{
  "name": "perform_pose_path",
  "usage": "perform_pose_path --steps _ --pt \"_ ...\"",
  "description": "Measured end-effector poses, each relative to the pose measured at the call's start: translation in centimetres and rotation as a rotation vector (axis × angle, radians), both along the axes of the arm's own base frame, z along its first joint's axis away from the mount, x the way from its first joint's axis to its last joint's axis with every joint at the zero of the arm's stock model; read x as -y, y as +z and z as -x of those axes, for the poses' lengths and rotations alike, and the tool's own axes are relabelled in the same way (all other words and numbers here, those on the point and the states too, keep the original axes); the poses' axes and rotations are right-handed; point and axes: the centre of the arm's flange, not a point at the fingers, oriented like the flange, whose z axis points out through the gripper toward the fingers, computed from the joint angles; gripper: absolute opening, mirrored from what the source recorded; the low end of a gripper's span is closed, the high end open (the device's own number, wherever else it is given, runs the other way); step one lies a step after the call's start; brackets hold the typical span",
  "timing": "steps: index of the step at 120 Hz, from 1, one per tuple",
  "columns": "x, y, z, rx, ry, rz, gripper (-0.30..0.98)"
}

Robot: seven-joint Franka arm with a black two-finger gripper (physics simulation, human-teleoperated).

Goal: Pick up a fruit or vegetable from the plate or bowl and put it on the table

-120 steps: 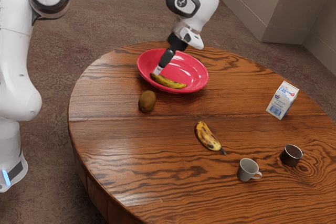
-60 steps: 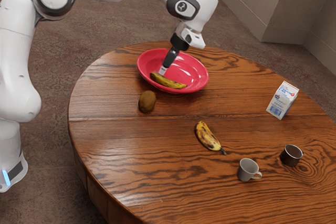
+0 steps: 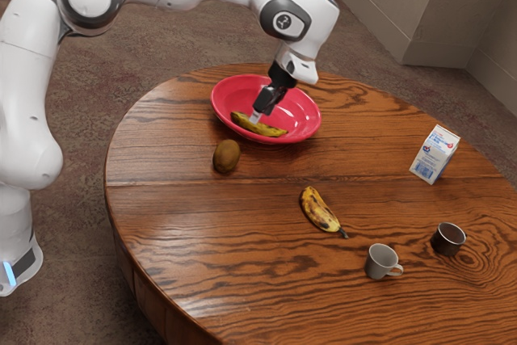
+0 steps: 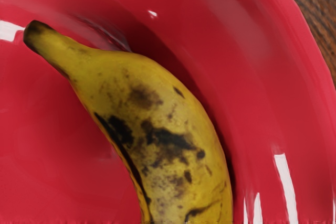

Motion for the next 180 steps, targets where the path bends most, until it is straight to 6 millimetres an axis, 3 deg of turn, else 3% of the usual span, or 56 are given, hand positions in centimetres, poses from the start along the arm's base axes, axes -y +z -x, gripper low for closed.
perform_pose_path --steps 13,48,105,153,171,180 --pt "-0.6 -0.4 0.0 -0.003 -0.011 0.006 0.69" --pt "0.3 0.0 0.4 -0.011 -0.032 0.121 0.69" --pt "-0.7 -1.2 1.0 -0.05 -0.037 0.152 0.65" --pt "-1.2 -1.9 1.3 -0.064 -0.033 0.151 0.46" --pt "-1.2 -2.0 1.3 -0.066 -0.029 0.149 0.25" --pt "-1.3 -2.0 1.3 -0.066 -0.027 0.147 0.21"
